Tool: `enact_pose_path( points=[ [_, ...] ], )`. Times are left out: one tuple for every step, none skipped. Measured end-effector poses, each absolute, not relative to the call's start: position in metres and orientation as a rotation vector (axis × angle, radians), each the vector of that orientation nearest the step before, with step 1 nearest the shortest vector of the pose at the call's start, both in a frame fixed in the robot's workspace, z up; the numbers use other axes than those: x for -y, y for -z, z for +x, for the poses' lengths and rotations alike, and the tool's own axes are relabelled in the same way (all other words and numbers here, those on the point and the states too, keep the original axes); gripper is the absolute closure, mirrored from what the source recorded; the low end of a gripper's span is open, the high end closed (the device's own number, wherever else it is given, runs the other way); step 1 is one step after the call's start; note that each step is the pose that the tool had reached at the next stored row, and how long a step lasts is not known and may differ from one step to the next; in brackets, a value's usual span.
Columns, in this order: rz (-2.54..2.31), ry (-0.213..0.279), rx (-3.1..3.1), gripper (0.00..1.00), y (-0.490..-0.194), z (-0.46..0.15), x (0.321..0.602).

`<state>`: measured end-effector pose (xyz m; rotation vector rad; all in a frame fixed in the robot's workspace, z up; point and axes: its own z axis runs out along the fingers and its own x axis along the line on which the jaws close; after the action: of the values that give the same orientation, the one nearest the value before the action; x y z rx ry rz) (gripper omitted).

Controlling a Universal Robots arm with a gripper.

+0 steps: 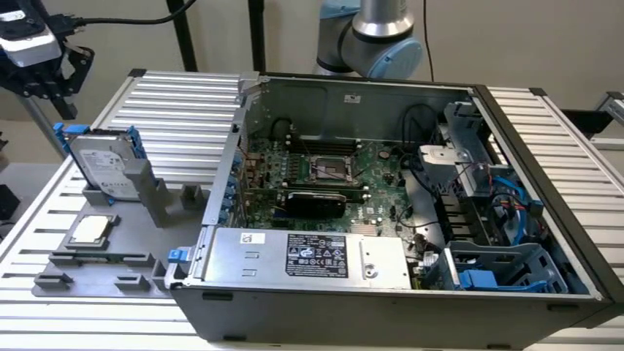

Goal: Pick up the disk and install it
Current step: 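Pick up the disk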

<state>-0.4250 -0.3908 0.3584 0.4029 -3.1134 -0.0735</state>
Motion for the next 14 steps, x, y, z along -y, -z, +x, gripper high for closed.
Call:
enact_pose_path(
  points=[
    [0.432, 0.073, 3.109, 1.00, -0.3583, -0.4250, 0.3909],
    [0.460, 0.073, 3.104, 1.00, -0.3583, -0.4250, 0.3909],
    [0.489, 0.073, 3.099, 1.00, -0.3583, -0.4250, 0.3909],
    [0.517, 0.073, 3.094, 1.00, -0.3582, -0.4250, 0.3908],
    [0.545, 0.073, 3.089, 1.00, -0.3582, -0.4250, 0.3908],
    [0.572, 0.072, 3.083, 1.00, -0.3582, -0.4250, 0.3909],
    [0.600, 0.072, 3.078, 1.00, -0.3582, -0.4250, 0.3908],
    [0.627, 0.072, 3.072, 1.00, -0.3581, -0.4250, 0.3908],
    [0.655, 0.072, 3.066, 1.00, -0.3581, -0.4249, 0.3908],
    [0.683, 0.071, 3.059, 1.00, -0.3581, -0.4250, 0.3908],
    [0.711, 0.071, 3.052, 1.00, -0.3581, -0.4249, 0.3909],
    [0.738, 0.071, 3.045, 1.00, -0.3581, -0.4250, 0.3908],
    [0.767, 0.070, 3.038, 1.00, -0.3580, -0.4250, 0.3908],
    [0.794, 0.070, 3.030, 1.00, -0.3580, -0.4249, 0.3909]
  ],
)
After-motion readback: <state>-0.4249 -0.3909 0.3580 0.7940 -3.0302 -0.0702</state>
